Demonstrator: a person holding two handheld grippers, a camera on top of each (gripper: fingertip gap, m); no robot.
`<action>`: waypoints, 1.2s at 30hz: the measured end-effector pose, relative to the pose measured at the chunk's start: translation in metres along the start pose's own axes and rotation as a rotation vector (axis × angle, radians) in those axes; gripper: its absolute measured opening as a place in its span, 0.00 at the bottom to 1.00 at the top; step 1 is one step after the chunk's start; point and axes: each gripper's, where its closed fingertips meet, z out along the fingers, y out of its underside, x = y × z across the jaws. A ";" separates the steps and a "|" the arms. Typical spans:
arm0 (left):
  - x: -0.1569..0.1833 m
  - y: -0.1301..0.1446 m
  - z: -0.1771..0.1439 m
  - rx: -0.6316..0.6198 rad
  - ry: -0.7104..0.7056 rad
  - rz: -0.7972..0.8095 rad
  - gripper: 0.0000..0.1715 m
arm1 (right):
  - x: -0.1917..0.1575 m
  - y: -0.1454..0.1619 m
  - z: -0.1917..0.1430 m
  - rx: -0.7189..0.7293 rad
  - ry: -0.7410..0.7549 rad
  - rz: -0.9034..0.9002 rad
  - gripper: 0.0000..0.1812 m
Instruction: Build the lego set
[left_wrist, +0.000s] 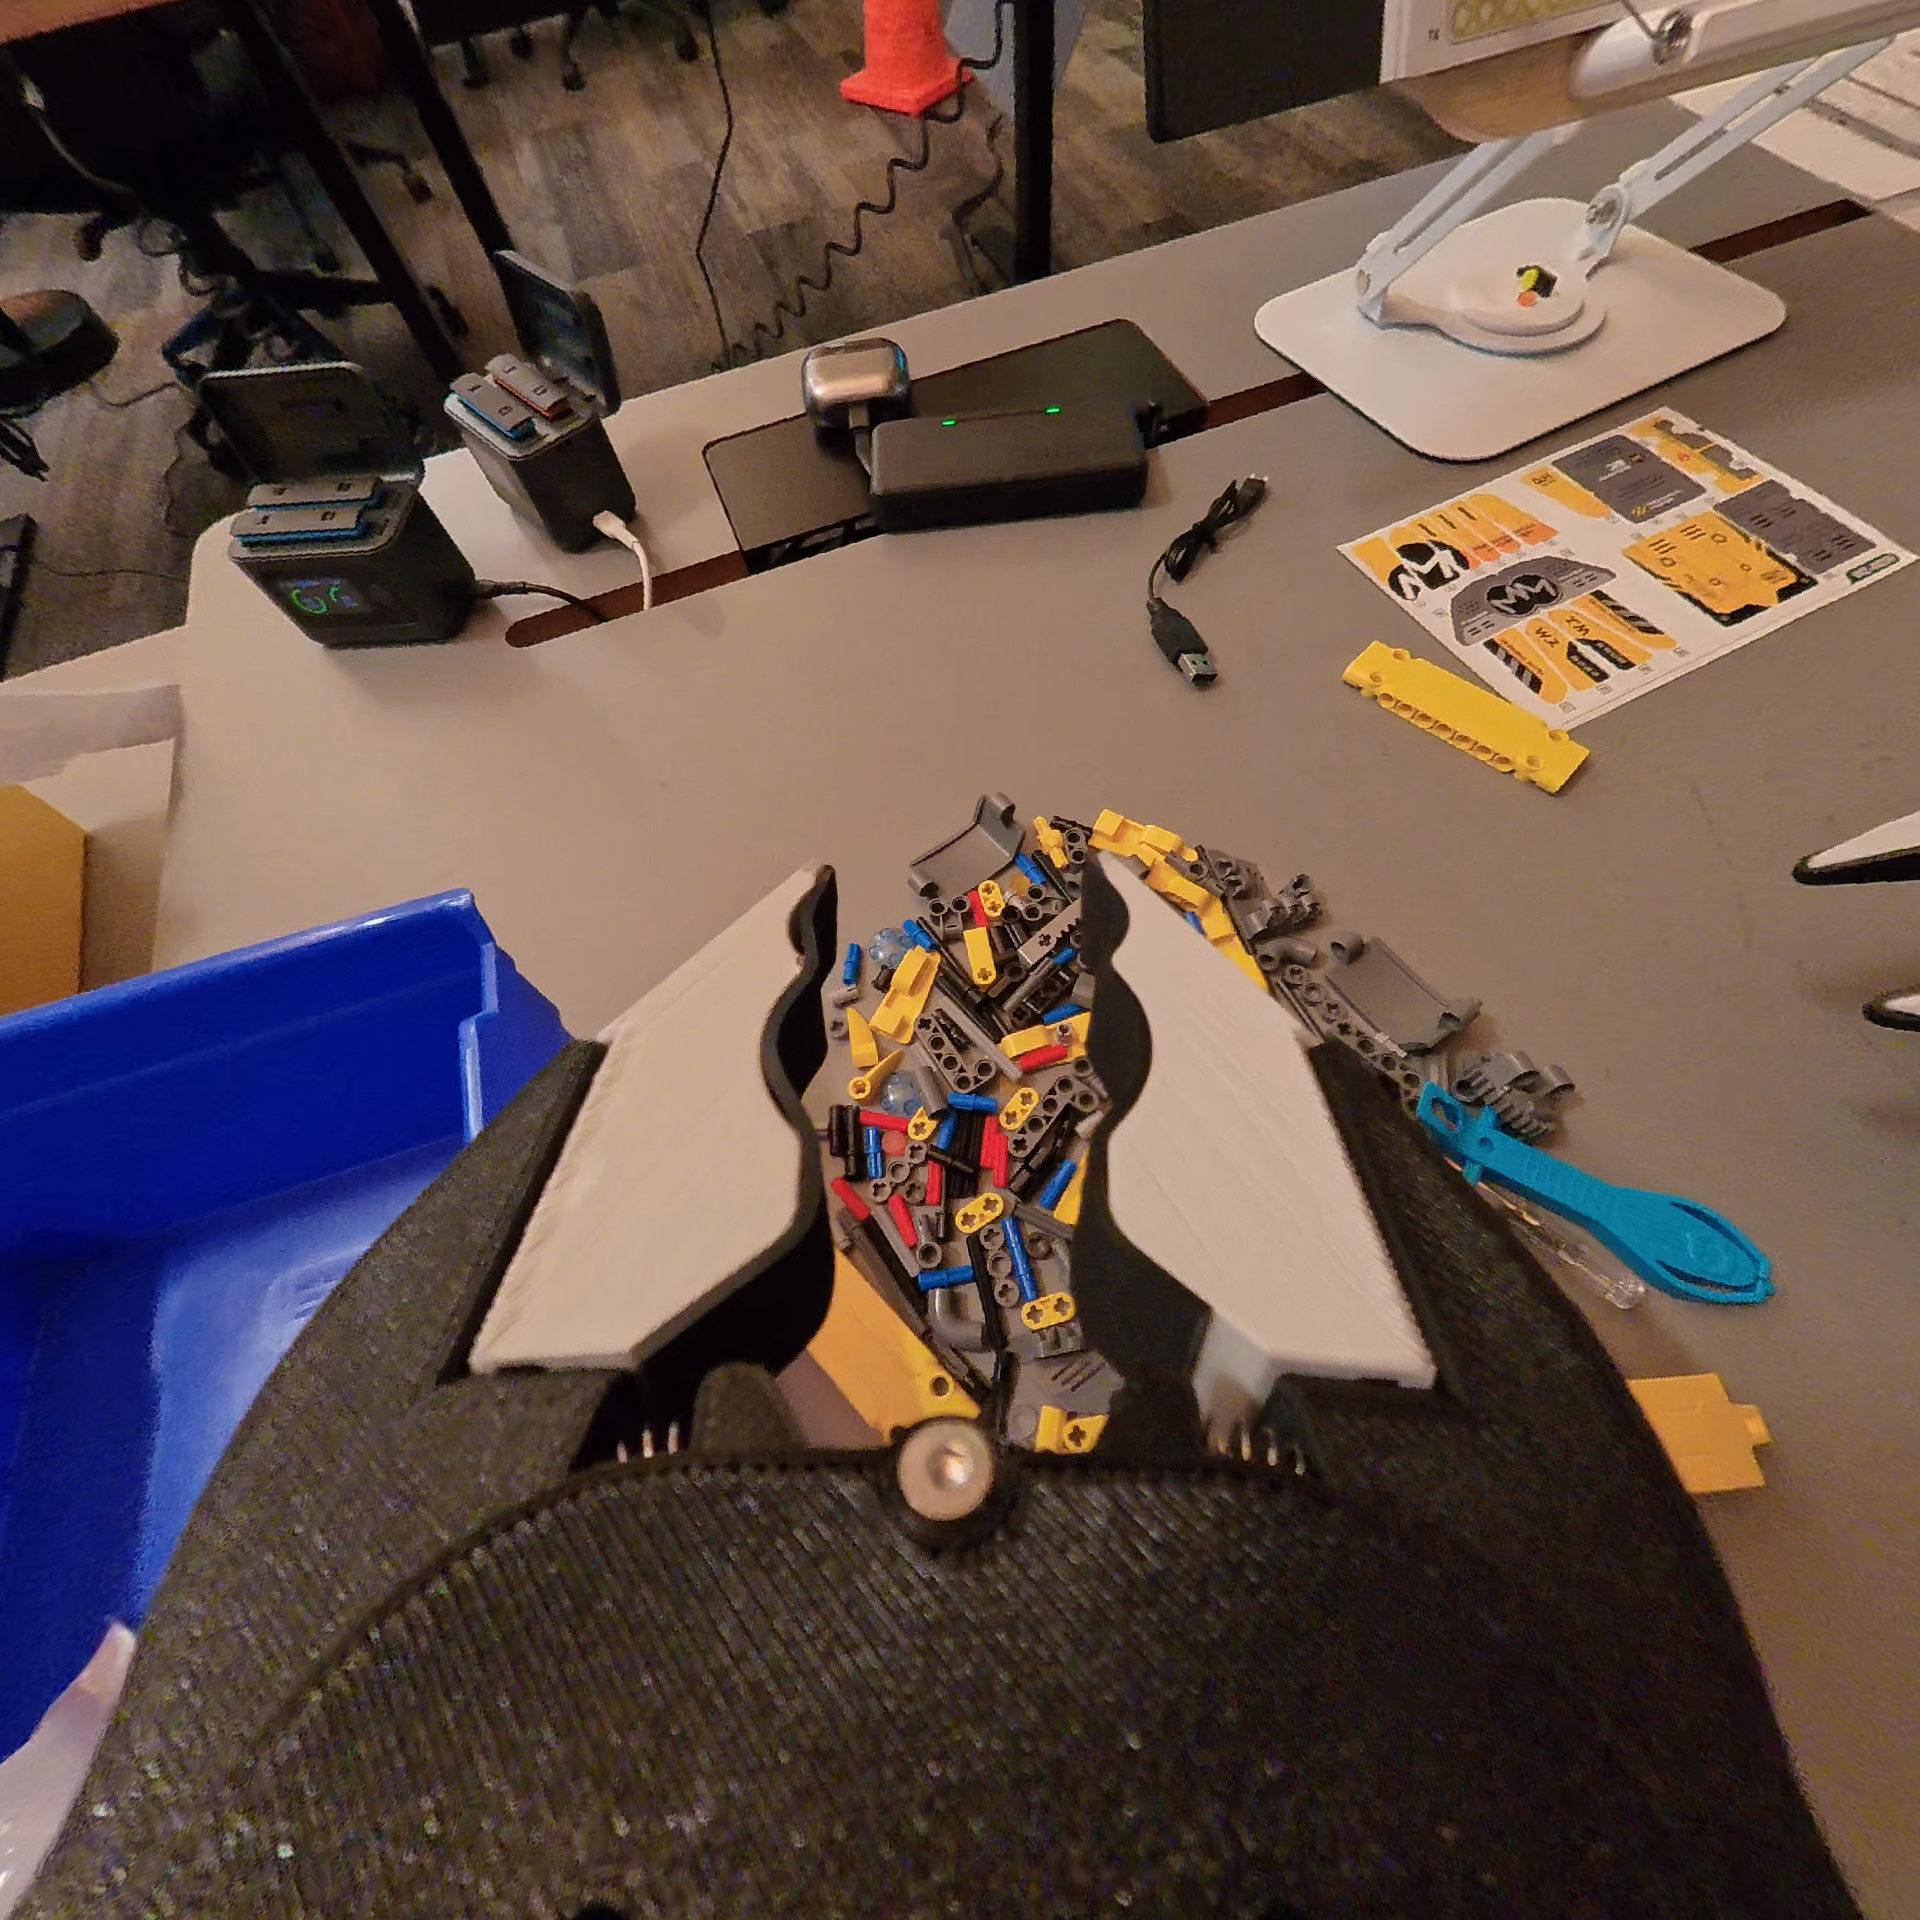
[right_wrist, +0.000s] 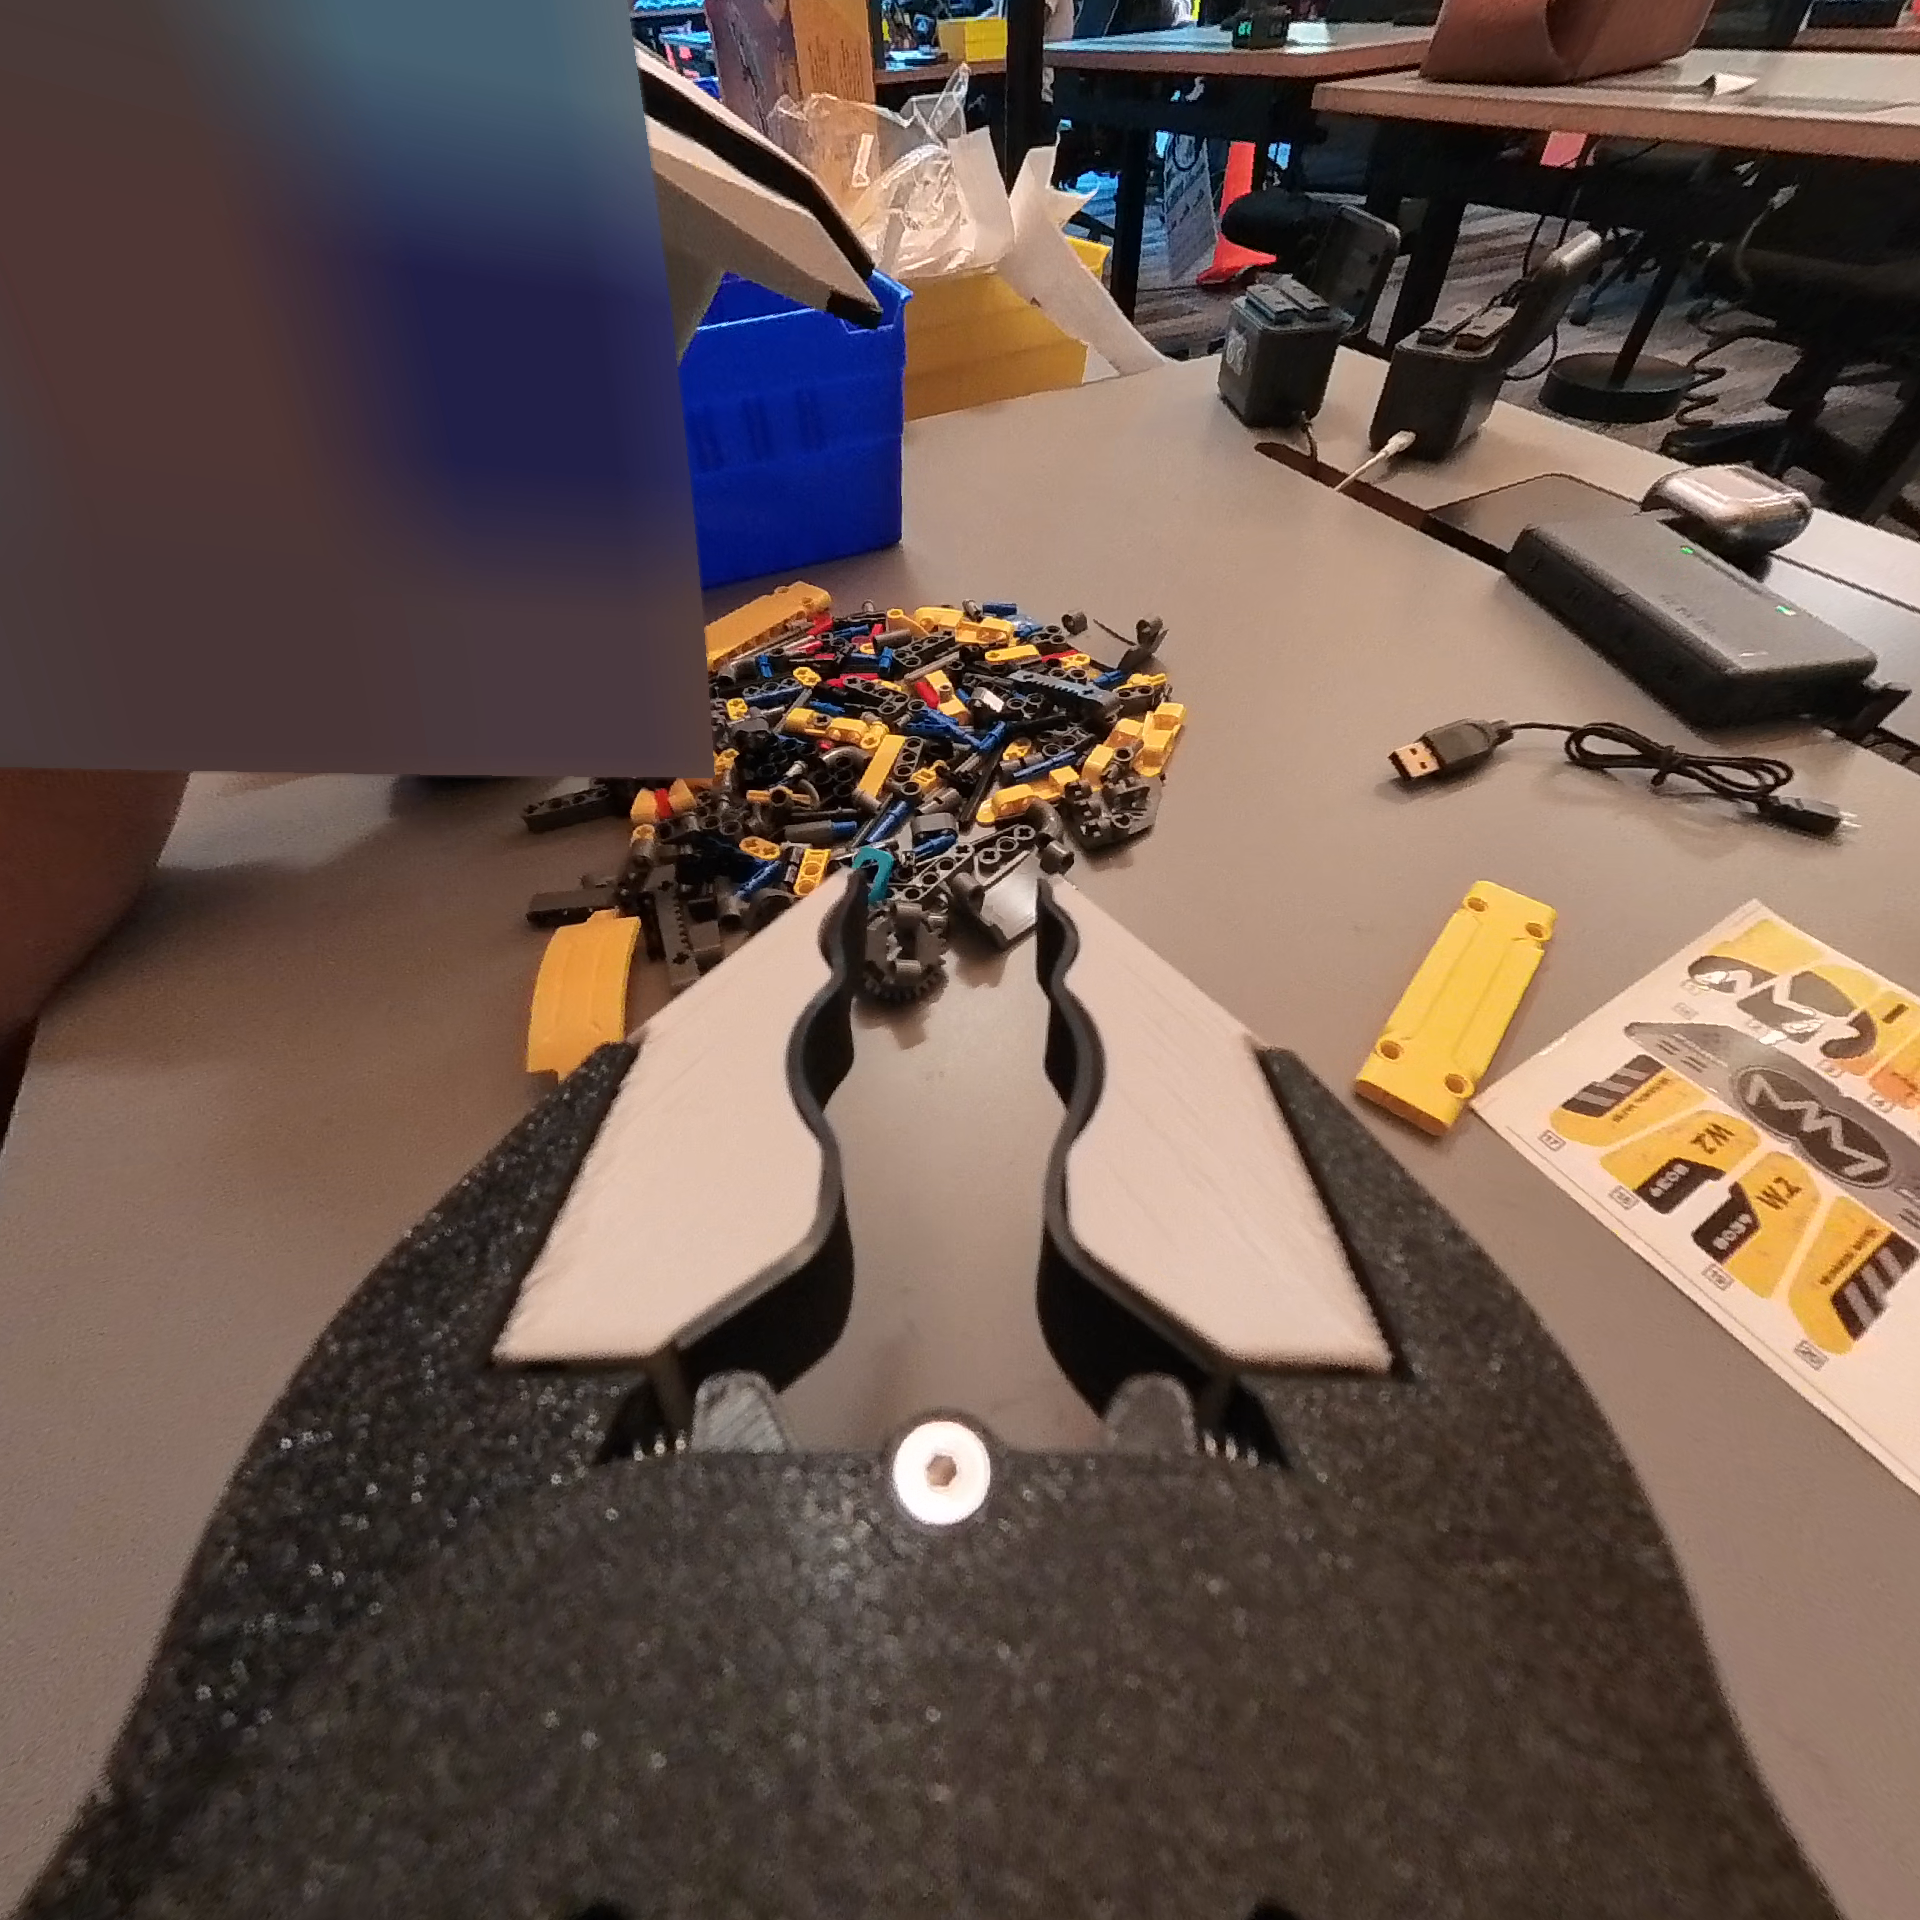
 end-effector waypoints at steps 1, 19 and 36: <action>-0.001 0.000 0.000 -0.004 -0.010 0.005 0.26 | 0.000 0.000 0.000 0.001 0.000 0.000 0.18; -0.009 0.002 0.001 -0.018 -0.069 0.014 0.24 | 0.000 0.000 0.000 0.001 -0.001 0.001 0.18; -0.010 0.002 0.000 -0.014 -0.079 0.030 0.26 | 0.001 -0.009 -0.004 0.046 0.025 -0.023 0.17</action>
